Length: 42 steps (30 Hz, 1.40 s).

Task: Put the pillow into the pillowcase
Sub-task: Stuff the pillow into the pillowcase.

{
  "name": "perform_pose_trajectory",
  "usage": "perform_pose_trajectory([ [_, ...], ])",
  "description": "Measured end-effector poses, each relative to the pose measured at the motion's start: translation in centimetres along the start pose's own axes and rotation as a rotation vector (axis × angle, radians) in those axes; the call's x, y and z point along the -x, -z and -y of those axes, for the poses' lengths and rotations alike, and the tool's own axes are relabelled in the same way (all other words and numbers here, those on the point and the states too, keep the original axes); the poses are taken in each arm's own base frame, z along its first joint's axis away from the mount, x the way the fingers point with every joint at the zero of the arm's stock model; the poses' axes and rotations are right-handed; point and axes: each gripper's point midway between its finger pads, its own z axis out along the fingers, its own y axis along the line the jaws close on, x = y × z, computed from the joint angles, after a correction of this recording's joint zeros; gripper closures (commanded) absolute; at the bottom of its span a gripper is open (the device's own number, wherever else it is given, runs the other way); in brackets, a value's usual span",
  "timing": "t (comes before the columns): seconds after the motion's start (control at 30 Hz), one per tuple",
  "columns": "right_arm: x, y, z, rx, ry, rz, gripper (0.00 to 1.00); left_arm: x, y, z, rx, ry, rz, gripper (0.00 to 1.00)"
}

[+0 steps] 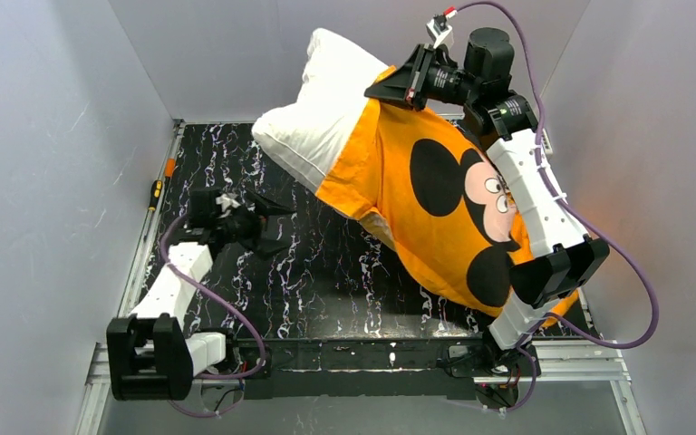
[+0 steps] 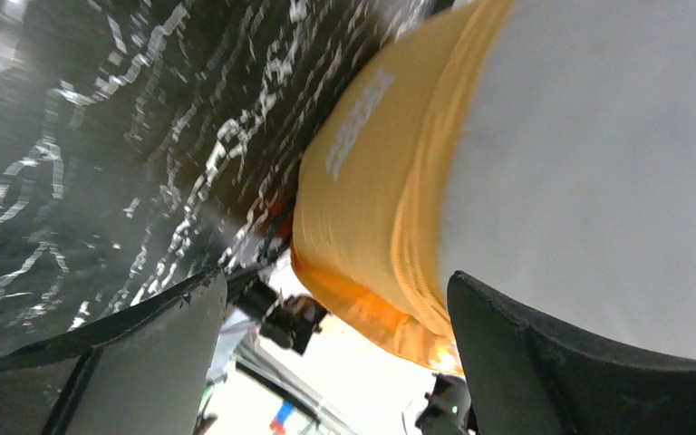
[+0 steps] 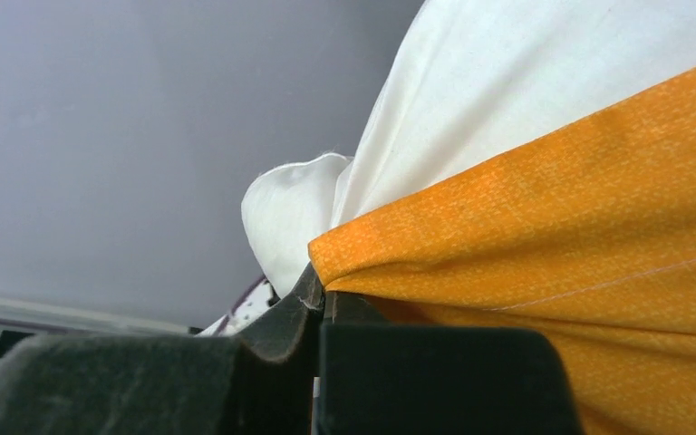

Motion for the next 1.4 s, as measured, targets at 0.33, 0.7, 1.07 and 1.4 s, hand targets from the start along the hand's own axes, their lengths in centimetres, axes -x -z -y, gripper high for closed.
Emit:
perform_pose_trajectory([
  [0.33, 1.3, 0.8, -5.8, 0.209, -0.022, 0.003, 0.99, -3.3, -7.6, 1.8, 0.008, 0.012, -0.163, 0.02],
  [0.7, 1.4, 1.1, -7.2, 0.260, -0.034, -0.004, 0.99, -1.8, -7.2, 8.5, -0.219, 0.022, -0.082, 0.13],
  [1.07, 1.8, 1.2, -7.5, 0.274, -0.040, 0.007, 0.99, -4.4, -10.6, 10.6, -0.243, -0.008, -0.142, 0.59],
  [1.4, 2.3, 0.1, -5.9, 0.262, -0.066, -0.001, 0.99, -8.0, -13.0, 8.5, -0.189, -0.079, -0.210, 1.00],
])
